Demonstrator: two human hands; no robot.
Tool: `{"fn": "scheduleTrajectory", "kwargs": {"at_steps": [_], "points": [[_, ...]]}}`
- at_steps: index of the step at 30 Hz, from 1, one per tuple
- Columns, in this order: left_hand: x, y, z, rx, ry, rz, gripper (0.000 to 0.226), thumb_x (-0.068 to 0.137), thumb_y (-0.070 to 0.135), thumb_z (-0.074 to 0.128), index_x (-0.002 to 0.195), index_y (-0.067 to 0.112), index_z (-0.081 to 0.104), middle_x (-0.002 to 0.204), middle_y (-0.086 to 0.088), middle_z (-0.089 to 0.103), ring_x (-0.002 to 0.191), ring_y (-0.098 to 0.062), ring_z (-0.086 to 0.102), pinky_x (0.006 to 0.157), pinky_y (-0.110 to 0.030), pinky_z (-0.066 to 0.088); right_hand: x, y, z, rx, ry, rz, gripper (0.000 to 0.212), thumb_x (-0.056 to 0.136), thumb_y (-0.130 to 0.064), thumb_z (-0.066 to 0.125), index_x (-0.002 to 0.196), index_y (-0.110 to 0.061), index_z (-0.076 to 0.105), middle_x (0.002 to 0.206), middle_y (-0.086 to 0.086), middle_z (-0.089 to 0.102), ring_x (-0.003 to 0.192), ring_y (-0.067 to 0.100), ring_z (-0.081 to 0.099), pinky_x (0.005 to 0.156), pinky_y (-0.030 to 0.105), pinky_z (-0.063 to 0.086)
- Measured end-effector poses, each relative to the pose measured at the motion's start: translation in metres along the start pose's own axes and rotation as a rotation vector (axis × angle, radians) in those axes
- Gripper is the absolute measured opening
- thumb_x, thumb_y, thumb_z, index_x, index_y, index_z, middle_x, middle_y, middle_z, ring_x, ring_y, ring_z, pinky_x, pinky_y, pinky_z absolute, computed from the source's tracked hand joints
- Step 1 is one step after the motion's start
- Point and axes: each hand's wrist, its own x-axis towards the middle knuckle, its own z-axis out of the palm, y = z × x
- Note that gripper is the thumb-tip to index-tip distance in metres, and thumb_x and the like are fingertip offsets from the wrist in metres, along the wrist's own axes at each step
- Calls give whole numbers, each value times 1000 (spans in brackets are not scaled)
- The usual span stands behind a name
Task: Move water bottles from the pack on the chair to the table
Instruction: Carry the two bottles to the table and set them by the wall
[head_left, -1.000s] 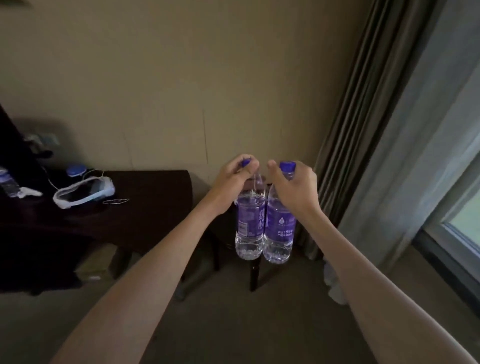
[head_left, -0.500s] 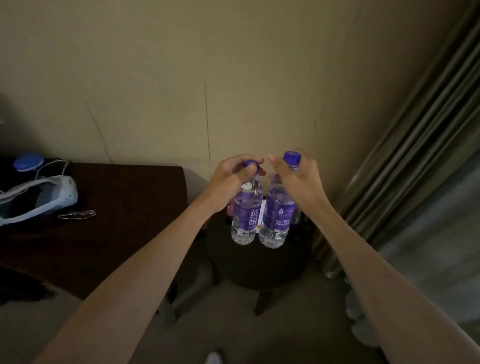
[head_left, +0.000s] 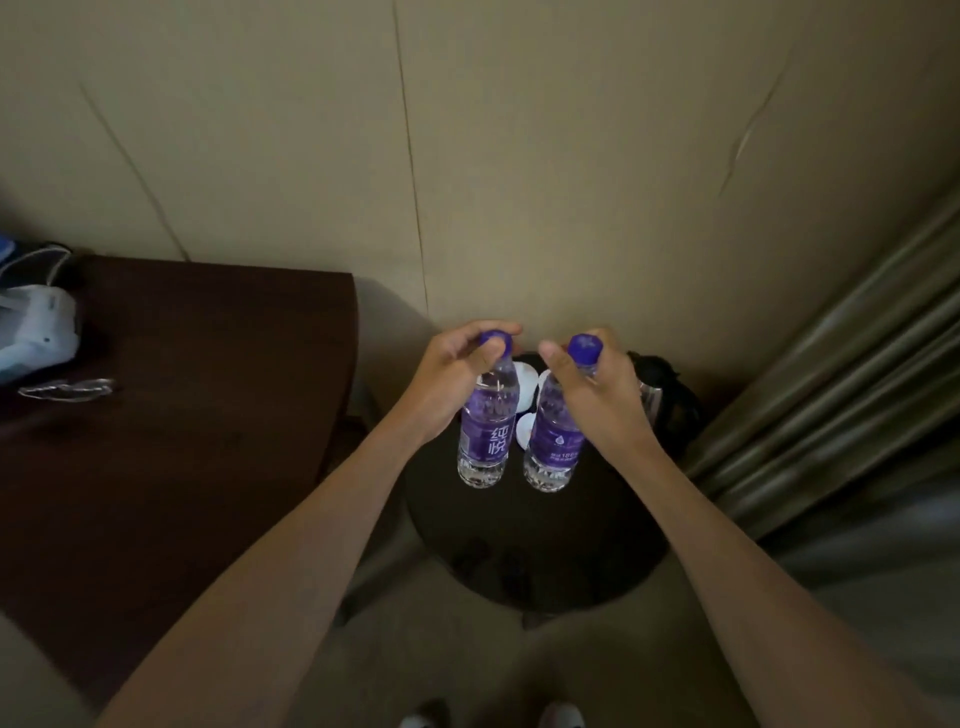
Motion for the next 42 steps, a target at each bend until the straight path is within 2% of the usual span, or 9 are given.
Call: {"fn": "scheduleTrajectory", "kwargs": {"at_steps": [5, 10, 15, 20, 26, 29, 33, 36, 42], "points": [[27, -88, 6, -22, -28, -30, 30, 105, 8, 46, 117, 20, 72, 106, -4, 75, 109, -25, 69, 101, -46, 53, 8, 91, 19, -8, -27, 23, 23, 96, -35, 70, 98, -16, 58, 91, 6, 69, 82, 13, 67, 71, 21, 49], [53, -172, 15, -90, -145, -13, 27, 102, 13, 49, 119, 11, 70, 105, -7, 72, 104, -23, 68, 99, -47, 53, 12, 176, 37, -16, -15, -12, 22, 95, -32, 72, 85, -27, 53, 75, -6, 60, 62, -4, 57, 63, 9, 47], [66, -207, 13, -98, -206, 5, 27, 104, 4, 45, 112, 8, 70, 101, -9, 69, 96, -18, 67, 91, -37, 53, 14, 212, 52, 14, -67, -7, 17, 96, -27, 71, 98, -13, 62, 89, 8, 70, 79, 23, 68, 76, 35, 56], [72, -218, 11, -117, -241, 24, 27, 104, 0, 41, 111, 4, 67, 97, -6, 69, 94, -17, 66, 91, -35, 52, 18, 225, 60, 80, -62, -58, 22, 96, -17, 71, 100, 2, 61, 91, 21, 67, 84, 36, 66, 80, 43, 57], [69, -220, 7, -102, -353, 68, 28, 106, 5, 37, 108, 5, 64, 97, -12, 63, 96, -20, 64, 91, -34, 52, 16, 227, 58, 53, -99, -101, 17, 94, -9, 71, 98, 4, 62, 89, 19, 66, 82, 32, 65, 75, 32, 55], [61, -228, 4, -121, -414, 103, 24, 101, 18, 47, 109, 7, 66, 100, -6, 69, 100, -20, 66, 94, -35, 52, 15, 232, 51, 77, -130, -152, 11, 92, -12, 73, 95, -8, 63, 88, 3, 68, 80, 15, 67, 76, 26, 53], [57, -252, -2, -141, -414, 87, 34, 96, 29, 53, 123, 9, 61, 119, -2, 71, 120, -23, 64, 100, -35, 52, 6, 268, 29, 155, -325, -129, 44, 84, -25, 77, 123, -27, 57, 117, -14, 71, 114, 9, 69, 93, 25, 55], [58, -276, -12, -56, -507, 57, 59, 88, 31, 73, 140, 18, 49, 135, -1, 65, 131, -23, 59, 103, -33, 50, -3, 301, 18, 218, -478, -45, 65, 83, -10, 76, 140, -23, 50, 134, -7, 68, 129, 15, 64, 102, 31, 55], [64, -313, -26, 263, -558, 2, 104, 80, 7, 82, 157, 32, 17, 145, 12, 55, 133, -8, 56, 99, -23, 52, 1, 333, 36, 61, -255, -112, 80, 60, -58, 93, 127, -37, 56, 130, -8, 70, 122, 11, 67, 104, 46, 54]]}}
